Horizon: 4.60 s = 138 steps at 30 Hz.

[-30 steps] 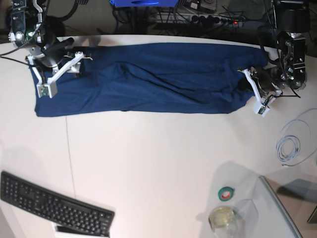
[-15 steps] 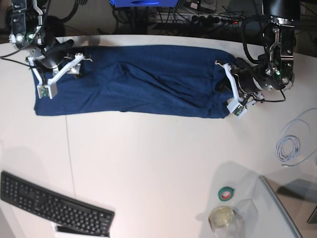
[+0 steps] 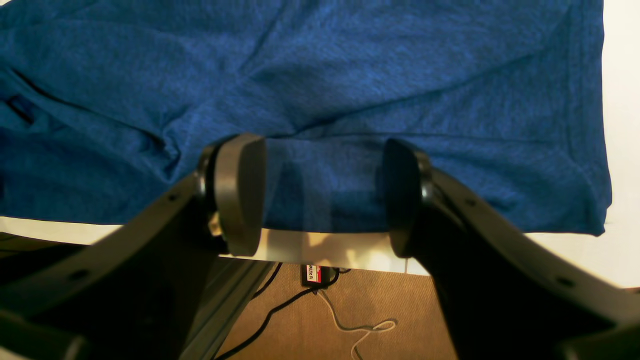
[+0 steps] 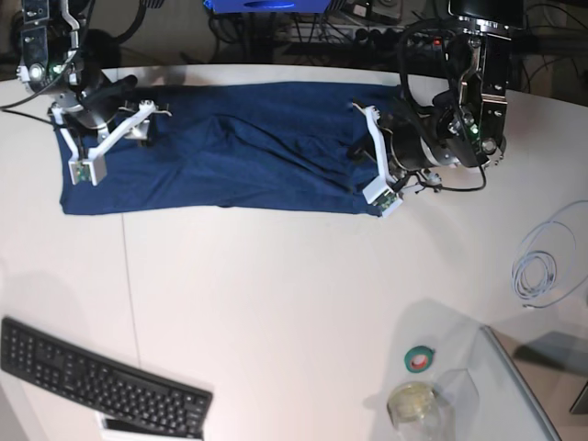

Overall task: Layout the t-shirt on the table in an organized manner, then fold the t-shirt properly
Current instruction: 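Carry the left gripper's end over toward the right gripper, folding the strip, then open the left gripper and raise it away from the shirt, then grasp the folded shirt edge with the right gripper and fold it over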

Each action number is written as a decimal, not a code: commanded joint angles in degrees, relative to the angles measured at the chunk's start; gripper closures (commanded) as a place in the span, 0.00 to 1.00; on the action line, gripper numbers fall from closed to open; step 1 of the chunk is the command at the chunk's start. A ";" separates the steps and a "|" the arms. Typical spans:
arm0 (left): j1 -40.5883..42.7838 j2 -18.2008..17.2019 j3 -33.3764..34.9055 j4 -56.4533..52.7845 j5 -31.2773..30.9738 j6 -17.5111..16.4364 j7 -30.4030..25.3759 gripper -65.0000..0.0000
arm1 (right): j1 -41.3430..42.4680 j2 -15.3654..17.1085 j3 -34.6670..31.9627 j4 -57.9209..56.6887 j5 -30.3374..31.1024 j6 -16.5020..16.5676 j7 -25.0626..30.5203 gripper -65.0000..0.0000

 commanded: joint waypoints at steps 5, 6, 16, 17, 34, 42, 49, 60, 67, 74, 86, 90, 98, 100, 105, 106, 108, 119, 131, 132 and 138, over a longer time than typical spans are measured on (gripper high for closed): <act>-1.25 3.88 -0.01 0.96 -0.87 -0.38 2.55 1.00 | 0.15 0.42 0.25 0.77 0.20 -0.08 0.95 0.46; -1.52 4.32 0.16 0.96 -0.87 -0.38 2.55 1.00 | 0.15 0.42 0.25 0.77 0.20 -0.08 0.95 0.46; -2.84 7.22 8.60 0.35 -1.40 2.21 2.46 1.00 | 0.23 0.42 0.25 0.77 0.20 -0.08 0.95 0.46; -3.28 7.57 9.48 -0.71 -1.40 2.38 2.46 1.00 | 0.23 0.42 0.25 0.77 0.20 -0.08 0.95 0.46; -8.81 13.20 10.80 -11.17 -1.40 3.88 2.19 1.00 | 0.41 0.42 0.34 0.77 0.20 -0.08 0.95 0.46; -9.17 14.96 10.71 -11.17 -1.31 3.88 2.46 1.00 | 0.94 0.42 0.25 0.77 0.20 -0.08 0.78 0.46; -9.69 15.40 10.71 -13.63 -0.96 3.88 2.19 1.00 | 0.94 0.42 0.08 0.77 0.20 -0.08 0.78 0.46; -11.89 16.37 10.71 -17.94 -1.40 3.97 2.11 1.00 | 0.94 0.42 -0.01 0.77 0.20 -0.08 0.69 0.46; -11.89 16.63 10.80 -17.41 -1.40 3.97 2.46 0.80 | 0.94 0.42 -0.10 0.77 0.20 -0.08 0.69 0.46; -12.07 16.80 16.87 -17.41 -1.48 3.79 2.11 0.49 | 0.76 0.42 0.16 0.77 0.29 -0.08 0.78 0.46; -13.83 20.32 20.91 -17.41 -1.57 3.79 2.11 0.49 | -0.21 0.33 5.44 0.77 0.20 -0.08 0.95 0.46; -13.91 20.40 21.00 -17.41 -3.86 3.70 2.11 0.49 | -0.21 0.33 12.03 0.77 0.38 -0.08 0.95 0.46; -16.99 15.57 17.92 -15.30 -14.76 3.97 2.46 0.50 | -0.29 0.50 10.89 2.62 0.11 0.09 0.95 0.46; -16.29 12.15 12.82 -12.40 -14.76 3.97 2.46 0.50 | -0.12 0.85 7.20 3.49 0.11 0.09 0.95 0.46; -9.61 -0.43 -5.46 -8.80 -14.49 3.79 2.11 0.50 | 2.87 0.77 -1.16 3.93 0.38 0.09 0.69 0.46; -7.67 -3.06 -9.95 -9.15 -14.49 3.62 2.02 0.51 | 4.01 0.68 -3.00 3.67 0.38 0.09 0.60 0.46; -4.07 -6.40 -17.60 -10.20 -14.41 3.53 0.61 0.63 | 5.95 0.59 -6.34 3.67 0.38 0.00 0.60 0.46; 11.05 -14.67 -36.50 -19.70 -14.32 3.53 -16.09 1.00 | 11.93 -2.05 -15.13 -6.79 0.46 -0.35 0.51 0.46; 10.97 -13.61 -35.97 -20.40 -14.32 3.53 -16.09 1.00 | 13.68 -1.96 -14.87 -11.01 0.55 -0.26 0.51 0.92; 10.97 -13.61 -35.97 -20.40 -14.32 3.53 -16.09 1.00 | 13.68 -1.96 -14.87 -10.92 0.55 -0.26 0.51 0.91; 10.97 -13.61 -36.06 -20.49 -14.32 3.53 -16.09 1.00 | 14.39 -1.96 -15.13 -10.22 0.55 -0.26 0.51 0.98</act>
